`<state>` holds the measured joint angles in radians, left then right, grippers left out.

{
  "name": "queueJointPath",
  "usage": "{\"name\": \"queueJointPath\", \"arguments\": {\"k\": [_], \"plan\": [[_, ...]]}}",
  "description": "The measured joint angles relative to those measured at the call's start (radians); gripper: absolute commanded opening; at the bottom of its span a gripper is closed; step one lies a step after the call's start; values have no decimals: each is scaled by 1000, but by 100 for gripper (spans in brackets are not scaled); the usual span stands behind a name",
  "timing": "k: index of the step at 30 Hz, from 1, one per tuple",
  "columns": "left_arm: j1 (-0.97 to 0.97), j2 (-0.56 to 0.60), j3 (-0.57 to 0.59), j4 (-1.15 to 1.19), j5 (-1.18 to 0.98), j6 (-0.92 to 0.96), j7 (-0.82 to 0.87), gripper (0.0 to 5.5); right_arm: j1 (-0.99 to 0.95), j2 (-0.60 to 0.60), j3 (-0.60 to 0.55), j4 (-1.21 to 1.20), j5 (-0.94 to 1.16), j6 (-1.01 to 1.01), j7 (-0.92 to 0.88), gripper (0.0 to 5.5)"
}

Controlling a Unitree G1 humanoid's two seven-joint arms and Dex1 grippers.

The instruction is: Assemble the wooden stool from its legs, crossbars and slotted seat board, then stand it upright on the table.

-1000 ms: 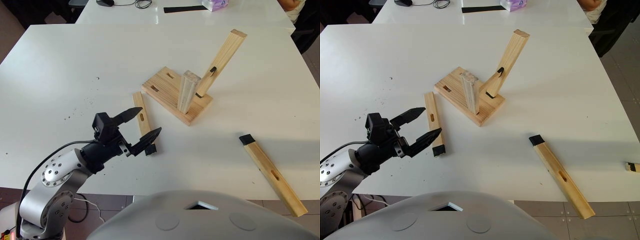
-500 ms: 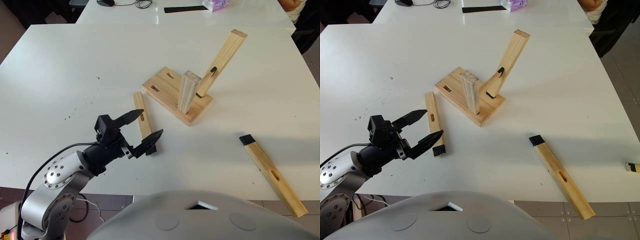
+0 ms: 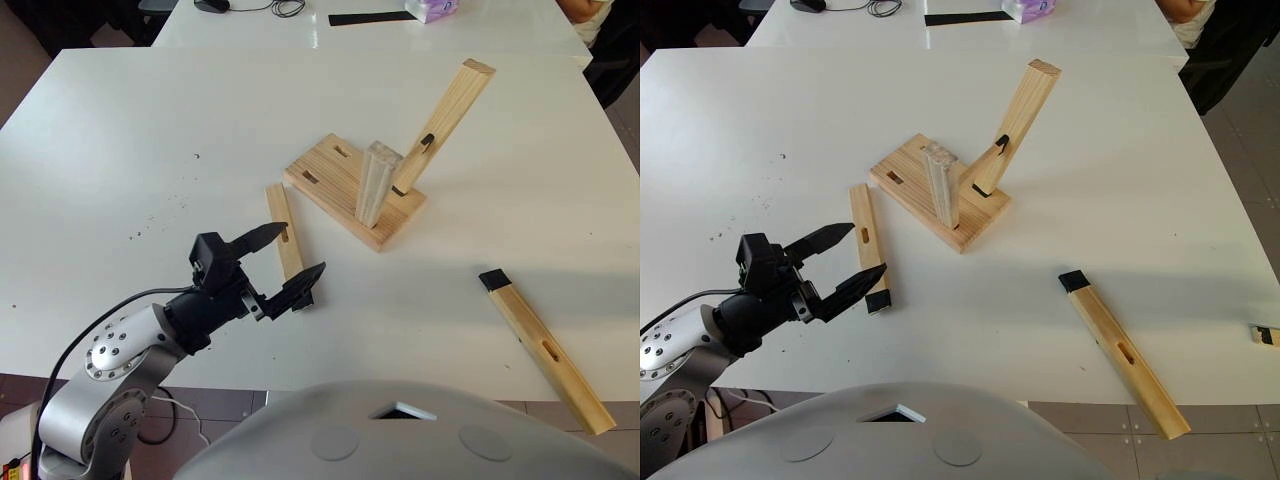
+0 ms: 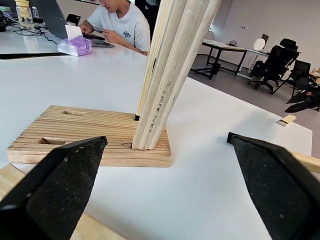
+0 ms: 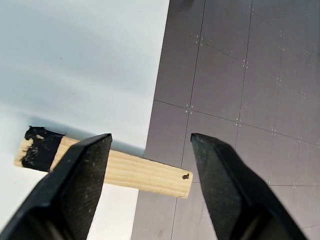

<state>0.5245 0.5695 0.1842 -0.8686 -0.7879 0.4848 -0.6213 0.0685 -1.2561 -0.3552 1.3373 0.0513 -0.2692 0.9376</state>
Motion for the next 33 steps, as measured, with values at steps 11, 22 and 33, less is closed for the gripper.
{"name": "queueJointPath", "arguments": {"k": [11,22,33], "plan": [[13,-1,-13,-8,2,-19,1,462,37,-8,63,3,-75,-42,-28,293],[4,9,-20,-8,2,-19,1,462,34,-8,88,2,-94,-72,-26,293],[11,11,-20,-9,1,-19,1,462,-10,-6,115,-1,-99,-75,-16,293]]}}
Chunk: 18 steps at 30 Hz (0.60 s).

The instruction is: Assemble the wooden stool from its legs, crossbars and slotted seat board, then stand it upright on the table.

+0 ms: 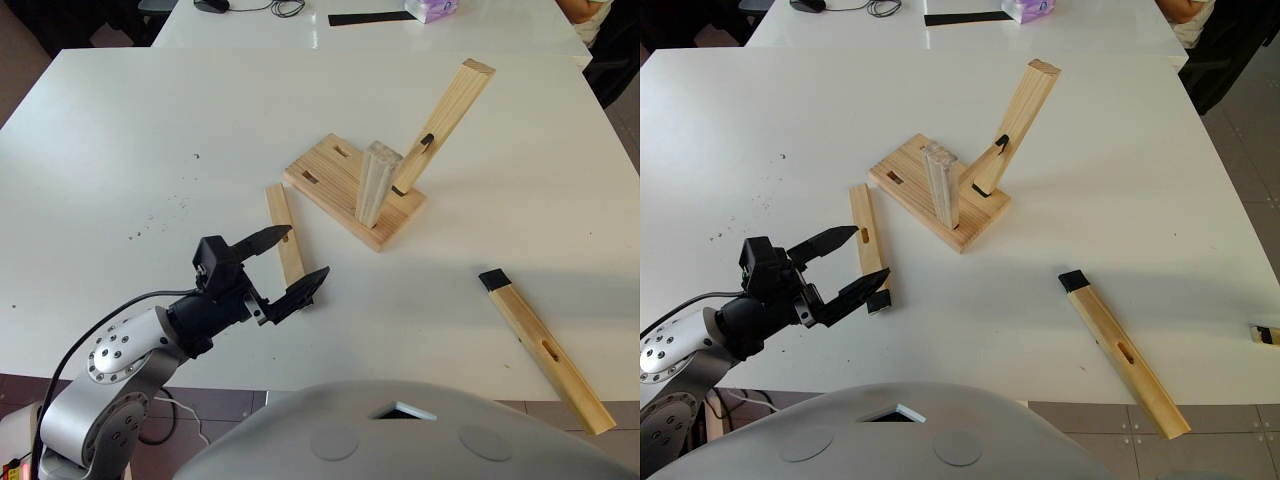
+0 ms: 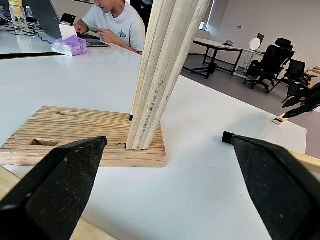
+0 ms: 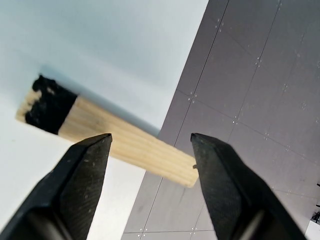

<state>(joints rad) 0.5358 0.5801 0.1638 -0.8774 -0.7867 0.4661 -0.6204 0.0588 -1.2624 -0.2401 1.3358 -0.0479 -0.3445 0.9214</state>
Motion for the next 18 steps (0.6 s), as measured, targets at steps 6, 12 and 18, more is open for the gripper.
{"name": "queueJointPath", "arguments": {"k": [6,12,18], "plan": [[0,1,0,-1,-2,0,0,462,-19,3,12,-1,-5,-4,6,293],[0,3,0,-2,-6,0,0,462,-19,6,33,-2,-12,-17,7,293],[0,3,-2,-4,-11,0,0,462,-21,7,48,-9,-13,-52,27,293]]}}
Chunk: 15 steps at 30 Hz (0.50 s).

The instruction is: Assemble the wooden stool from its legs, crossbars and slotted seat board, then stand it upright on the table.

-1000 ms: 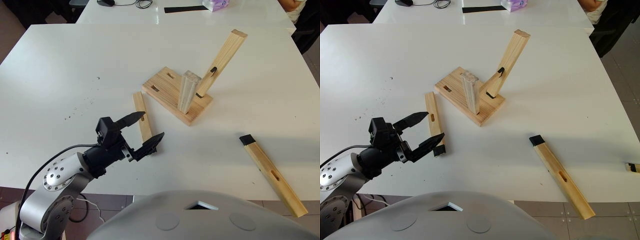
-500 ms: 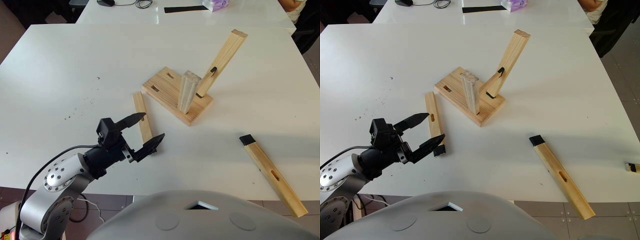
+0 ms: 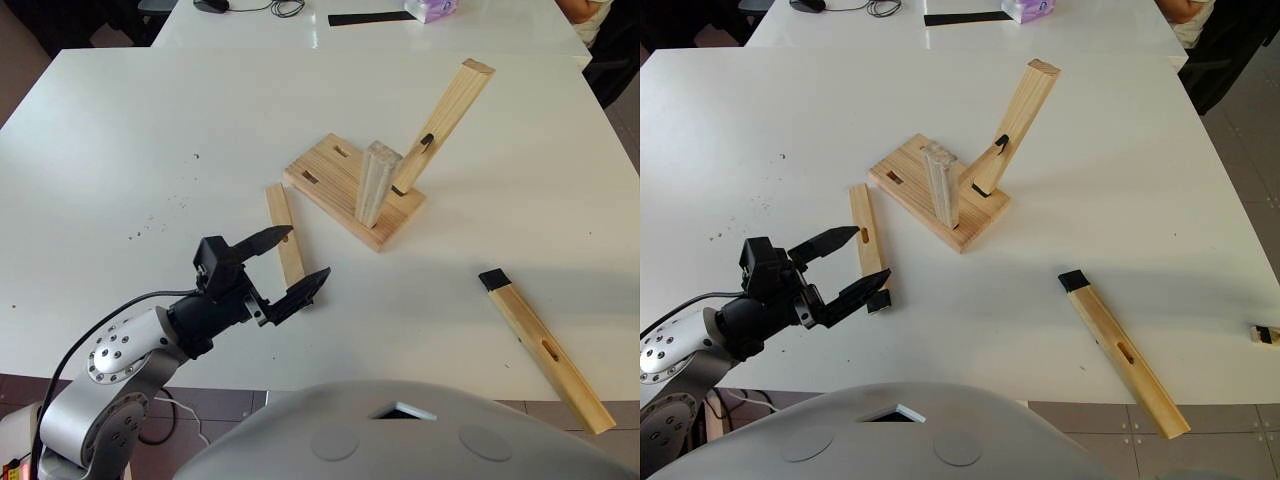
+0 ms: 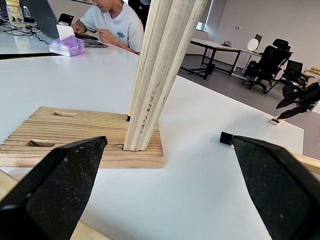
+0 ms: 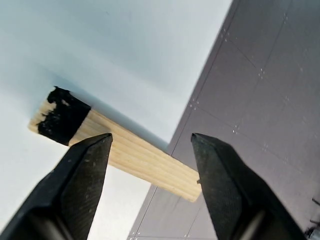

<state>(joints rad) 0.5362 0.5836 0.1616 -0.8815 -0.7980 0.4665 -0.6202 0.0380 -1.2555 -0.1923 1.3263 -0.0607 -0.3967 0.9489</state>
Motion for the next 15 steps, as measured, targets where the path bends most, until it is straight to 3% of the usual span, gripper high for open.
{"name": "queueJointPath", "arguments": {"k": [9,15], "plan": [[24,-3,-5,-14,-2,-1,11,462,-152,87,30,-138,62,-75,298,293],[1,-2,-14,-13,-3,-1,15,462,-203,229,59,-477,181,-21,445,293]]}}
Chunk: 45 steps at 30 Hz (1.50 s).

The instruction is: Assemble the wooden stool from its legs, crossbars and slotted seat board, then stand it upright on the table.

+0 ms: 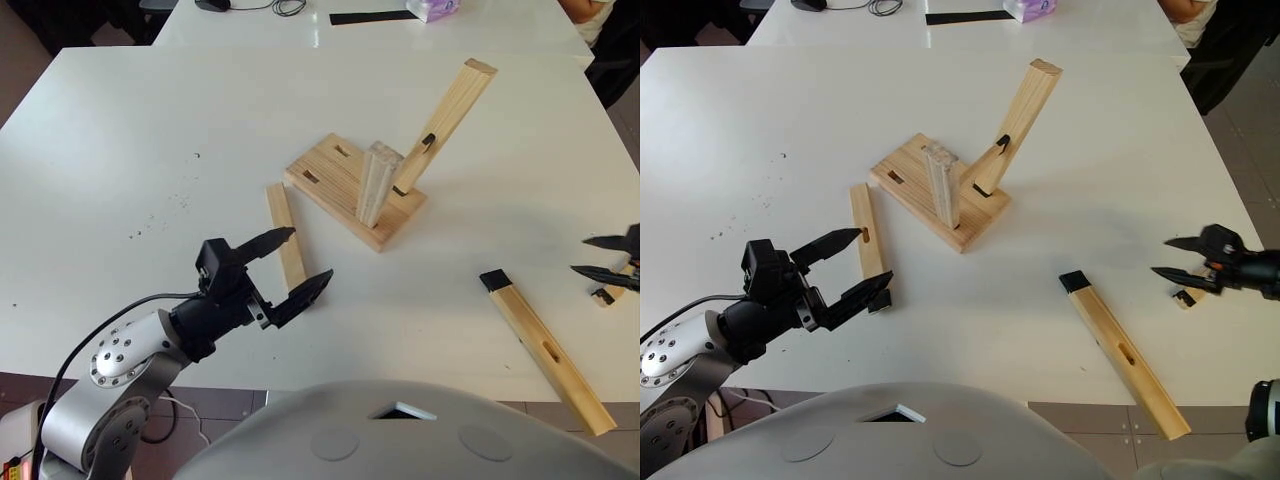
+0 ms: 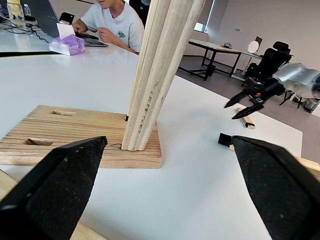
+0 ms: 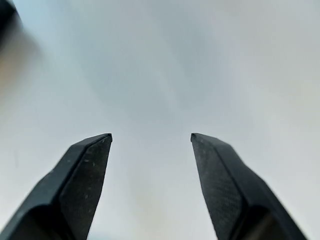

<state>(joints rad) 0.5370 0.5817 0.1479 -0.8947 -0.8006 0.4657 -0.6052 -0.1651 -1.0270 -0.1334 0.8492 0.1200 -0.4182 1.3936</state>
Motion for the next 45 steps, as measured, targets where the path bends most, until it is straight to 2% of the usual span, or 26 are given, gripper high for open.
{"name": "queueJointPath", "arguments": {"k": [7,10,14,17,21,26,32,38,45], "plan": [[-37,9,-12,13,-3,4,-7,462,83,52,6,-306,76,140,-23,293],[-34,9,-12,17,-2,3,-8,462,97,24,-44,-399,170,305,8,293],[-30,0,-14,26,1,-3,-7,462,101,-108,-72,-486,323,605,157,293],[-31,-3,-14,35,3,-13,-7,462,138,-296,-15,-569,482,710,216,293],[-40,-2,-20,44,14,-19,-9,462,154,-441,127,-653,544,636,220,293],[-50,2,-34,48,16,-19,-29,462,171,-547,277,-771,515,436,220,293],[-51,6,-36,48,15,-19,-37,462,171,-636,379,-848,506,296,220,293],[-47,8,-47,47,15,-18,-36,462,147,-638,472,-890,444,221,220,293],[-51,11,-54,45,11,-7,-36,462,114,-542,541,-869,303,154,220,293]]}}
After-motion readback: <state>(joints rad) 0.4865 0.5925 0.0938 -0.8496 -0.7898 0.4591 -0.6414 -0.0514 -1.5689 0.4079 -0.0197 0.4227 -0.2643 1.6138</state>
